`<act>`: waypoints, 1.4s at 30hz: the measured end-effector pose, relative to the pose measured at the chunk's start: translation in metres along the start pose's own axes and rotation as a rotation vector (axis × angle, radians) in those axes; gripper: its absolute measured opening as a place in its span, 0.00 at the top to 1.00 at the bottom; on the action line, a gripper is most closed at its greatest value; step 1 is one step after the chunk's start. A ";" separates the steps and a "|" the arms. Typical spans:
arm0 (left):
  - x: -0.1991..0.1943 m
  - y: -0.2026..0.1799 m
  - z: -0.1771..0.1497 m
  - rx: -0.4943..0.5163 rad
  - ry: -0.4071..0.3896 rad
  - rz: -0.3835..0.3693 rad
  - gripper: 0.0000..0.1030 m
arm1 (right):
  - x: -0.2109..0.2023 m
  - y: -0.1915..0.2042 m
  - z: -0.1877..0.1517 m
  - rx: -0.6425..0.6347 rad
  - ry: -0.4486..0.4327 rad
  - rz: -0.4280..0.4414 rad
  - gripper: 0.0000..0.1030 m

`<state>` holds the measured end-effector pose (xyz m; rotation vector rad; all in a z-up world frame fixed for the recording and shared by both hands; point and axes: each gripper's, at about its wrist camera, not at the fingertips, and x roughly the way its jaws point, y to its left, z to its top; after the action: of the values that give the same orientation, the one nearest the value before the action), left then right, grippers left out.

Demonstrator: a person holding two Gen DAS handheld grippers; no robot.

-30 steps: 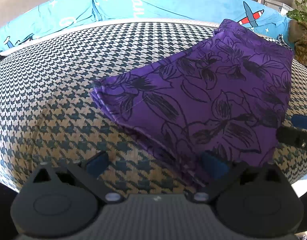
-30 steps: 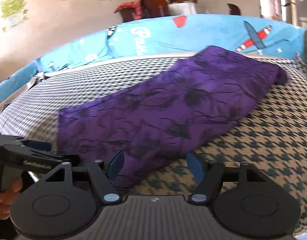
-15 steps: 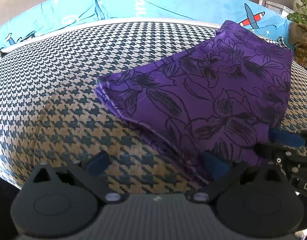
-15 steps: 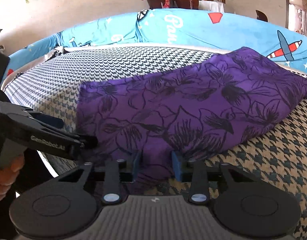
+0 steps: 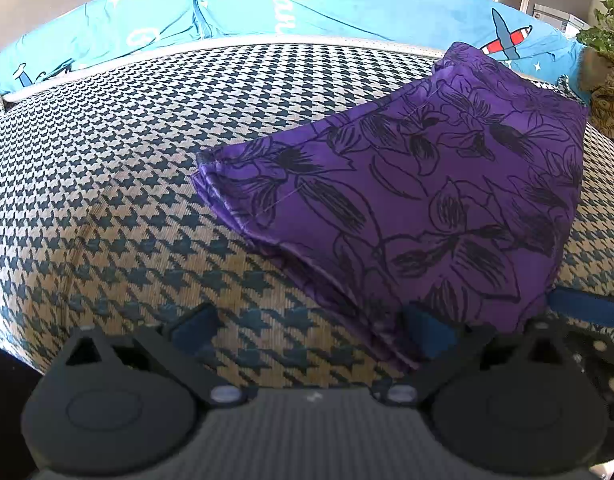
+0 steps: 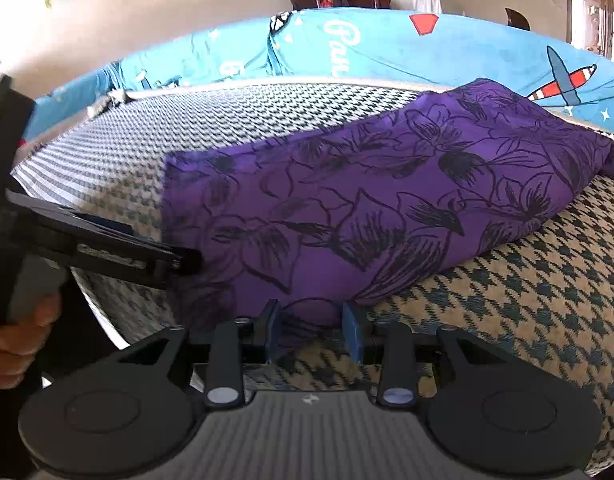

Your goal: Fold clothes

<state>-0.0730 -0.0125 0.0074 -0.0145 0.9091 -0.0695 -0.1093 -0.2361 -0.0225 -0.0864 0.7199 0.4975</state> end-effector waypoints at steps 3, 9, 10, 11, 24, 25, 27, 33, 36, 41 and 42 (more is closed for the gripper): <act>0.001 0.006 0.004 -0.022 -0.003 -0.014 0.00 | -0.007 0.008 -0.001 -0.031 -0.031 0.044 0.67; 0.005 0.013 0.011 -0.070 -0.007 -0.022 0.00 | -0.005 0.022 -0.008 -0.095 0.000 0.082 0.67; 0.006 0.013 0.011 -0.071 -0.007 -0.022 0.00 | -0.005 0.023 -0.009 -0.103 0.004 0.084 0.67; 0.007 0.013 0.012 -0.072 -0.006 -0.021 0.00 | -0.005 0.025 -0.010 -0.111 0.008 0.086 0.66; 0.015 0.020 0.019 -0.141 0.010 -0.053 0.00 | 0.012 0.053 -0.017 -0.271 0.036 0.055 0.53; 0.016 0.022 0.020 -0.149 0.014 -0.058 0.00 | 0.014 0.056 -0.017 -0.283 0.035 0.050 0.51; 0.017 0.025 0.022 -0.169 0.025 -0.072 0.00 | 0.017 0.060 -0.018 -0.314 0.033 0.041 0.48; 0.020 0.033 0.029 -0.220 0.060 -0.113 0.00 | 0.028 0.077 -0.025 -0.453 0.025 -0.018 0.43; 0.021 0.037 0.031 -0.247 0.069 -0.134 0.00 | 0.034 0.086 -0.030 -0.530 0.017 -0.058 0.42; 0.022 0.053 0.032 -0.340 0.066 -0.200 0.00 | 0.039 0.096 -0.042 -0.645 -0.016 -0.149 0.56; 0.023 0.056 0.032 -0.357 0.066 -0.212 0.00 | 0.038 0.095 -0.041 -0.640 -0.020 -0.149 0.58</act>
<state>-0.0312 0.0410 0.0066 -0.4430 0.9741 -0.1048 -0.1543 -0.1469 -0.0699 -0.7270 0.5072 0.5693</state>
